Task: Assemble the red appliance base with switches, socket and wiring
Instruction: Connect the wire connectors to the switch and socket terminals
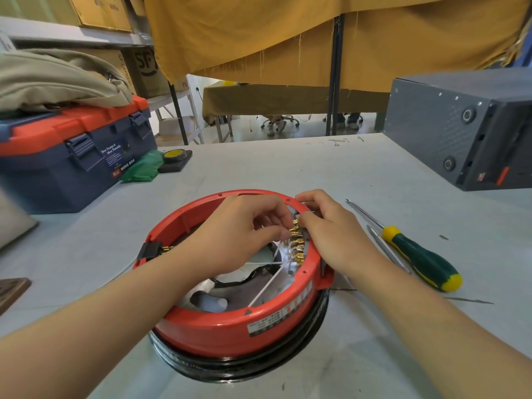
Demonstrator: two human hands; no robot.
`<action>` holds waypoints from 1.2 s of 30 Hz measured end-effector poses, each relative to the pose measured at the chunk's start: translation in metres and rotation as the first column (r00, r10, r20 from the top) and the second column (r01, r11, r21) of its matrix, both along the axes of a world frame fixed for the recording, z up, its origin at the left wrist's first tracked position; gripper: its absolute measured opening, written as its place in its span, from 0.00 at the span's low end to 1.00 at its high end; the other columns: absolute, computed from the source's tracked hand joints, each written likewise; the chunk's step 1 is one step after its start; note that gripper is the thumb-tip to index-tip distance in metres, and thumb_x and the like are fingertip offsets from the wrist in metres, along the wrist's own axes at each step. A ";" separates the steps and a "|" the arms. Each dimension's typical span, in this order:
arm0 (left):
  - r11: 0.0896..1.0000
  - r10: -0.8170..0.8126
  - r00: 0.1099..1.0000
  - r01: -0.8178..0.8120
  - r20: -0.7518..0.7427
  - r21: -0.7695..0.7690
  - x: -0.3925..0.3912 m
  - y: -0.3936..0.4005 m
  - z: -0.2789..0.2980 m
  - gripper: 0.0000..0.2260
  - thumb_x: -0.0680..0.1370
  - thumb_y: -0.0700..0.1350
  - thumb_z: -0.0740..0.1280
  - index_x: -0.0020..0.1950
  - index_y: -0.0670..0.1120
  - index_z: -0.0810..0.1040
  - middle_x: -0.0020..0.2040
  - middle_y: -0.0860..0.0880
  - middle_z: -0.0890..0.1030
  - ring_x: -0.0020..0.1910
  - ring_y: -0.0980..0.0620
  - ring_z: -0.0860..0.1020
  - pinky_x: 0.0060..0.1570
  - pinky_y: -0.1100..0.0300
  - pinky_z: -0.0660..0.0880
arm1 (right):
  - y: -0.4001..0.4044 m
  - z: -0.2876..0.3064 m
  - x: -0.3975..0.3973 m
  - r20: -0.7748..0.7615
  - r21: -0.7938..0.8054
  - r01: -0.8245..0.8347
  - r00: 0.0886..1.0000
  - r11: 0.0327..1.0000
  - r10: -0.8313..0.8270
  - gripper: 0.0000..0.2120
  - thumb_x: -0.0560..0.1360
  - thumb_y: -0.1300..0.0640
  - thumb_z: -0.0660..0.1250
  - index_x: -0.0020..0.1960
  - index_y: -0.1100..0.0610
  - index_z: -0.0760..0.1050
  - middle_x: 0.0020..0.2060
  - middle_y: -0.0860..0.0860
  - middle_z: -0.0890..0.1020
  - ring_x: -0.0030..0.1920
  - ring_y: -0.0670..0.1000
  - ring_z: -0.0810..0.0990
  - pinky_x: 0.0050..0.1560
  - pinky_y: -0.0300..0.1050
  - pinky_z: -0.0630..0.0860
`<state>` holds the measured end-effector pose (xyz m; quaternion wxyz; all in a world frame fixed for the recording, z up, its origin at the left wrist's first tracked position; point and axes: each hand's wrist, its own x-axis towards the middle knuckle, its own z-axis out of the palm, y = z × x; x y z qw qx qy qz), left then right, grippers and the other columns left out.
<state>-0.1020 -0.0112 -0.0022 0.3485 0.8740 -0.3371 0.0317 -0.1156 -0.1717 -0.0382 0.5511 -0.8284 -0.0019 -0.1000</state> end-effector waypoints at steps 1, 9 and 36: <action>1.000 0.000 1.000 0.000 -0.002 -0.003 0.000 0.000 0.000 0.05 0.73 0.39 0.71 0.43 0.49 0.80 0.38 0.54 0.82 0.38 0.60 0.78 0.41 0.66 0.74 | 0.000 0.000 0.000 -0.001 -0.002 -0.001 1.000 1.000 0.001 0.10 0.77 0.56 0.59 0.56 0.44 0.71 0.51 0.44 0.78 0.42 0.38 0.76 0.30 0.26 0.68; 1.000 -0.009 1.000 0.009 0.012 -0.009 0.000 -0.001 0.001 0.05 0.73 0.39 0.71 0.43 0.49 0.80 0.37 0.57 0.81 0.39 0.62 0.78 0.44 0.64 0.75 | 0.000 0.000 0.000 0.002 -0.007 0.001 1.000 1.000 -0.001 0.11 0.77 0.56 0.59 0.57 0.45 0.72 0.52 0.46 0.78 0.44 0.40 0.77 0.35 0.33 0.69; 1.000 -0.018 0.999 0.017 0.039 0.021 0.000 -0.001 0.001 0.05 0.73 0.38 0.70 0.42 0.48 0.80 0.37 0.57 0.81 0.39 0.61 0.78 0.43 0.65 0.74 | 0.000 0.001 0.000 0.011 -0.017 -0.002 1.000 1.000 0.002 0.10 0.78 0.56 0.59 0.57 0.46 0.72 0.52 0.46 0.78 0.44 0.38 0.75 0.32 0.28 0.68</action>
